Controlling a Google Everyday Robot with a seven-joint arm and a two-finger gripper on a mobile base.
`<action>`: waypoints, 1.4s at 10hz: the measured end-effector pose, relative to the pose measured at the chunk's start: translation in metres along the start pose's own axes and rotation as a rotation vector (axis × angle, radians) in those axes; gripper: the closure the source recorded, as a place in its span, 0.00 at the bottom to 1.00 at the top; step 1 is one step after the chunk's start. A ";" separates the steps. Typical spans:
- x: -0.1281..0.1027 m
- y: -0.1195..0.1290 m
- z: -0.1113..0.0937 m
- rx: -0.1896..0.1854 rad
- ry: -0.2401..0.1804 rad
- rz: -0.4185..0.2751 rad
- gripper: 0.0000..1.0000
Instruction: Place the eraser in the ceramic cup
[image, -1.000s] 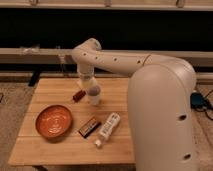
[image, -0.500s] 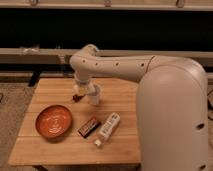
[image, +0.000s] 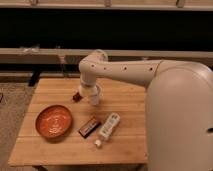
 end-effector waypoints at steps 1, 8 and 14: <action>0.002 -0.002 0.000 0.009 -0.009 0.007 1.00; 0.005 -0.021 -0.002 0.057 -0.058 0.020 0.98; 0.009 -0.027 0.006 0.061 -0.118 0.098 0.40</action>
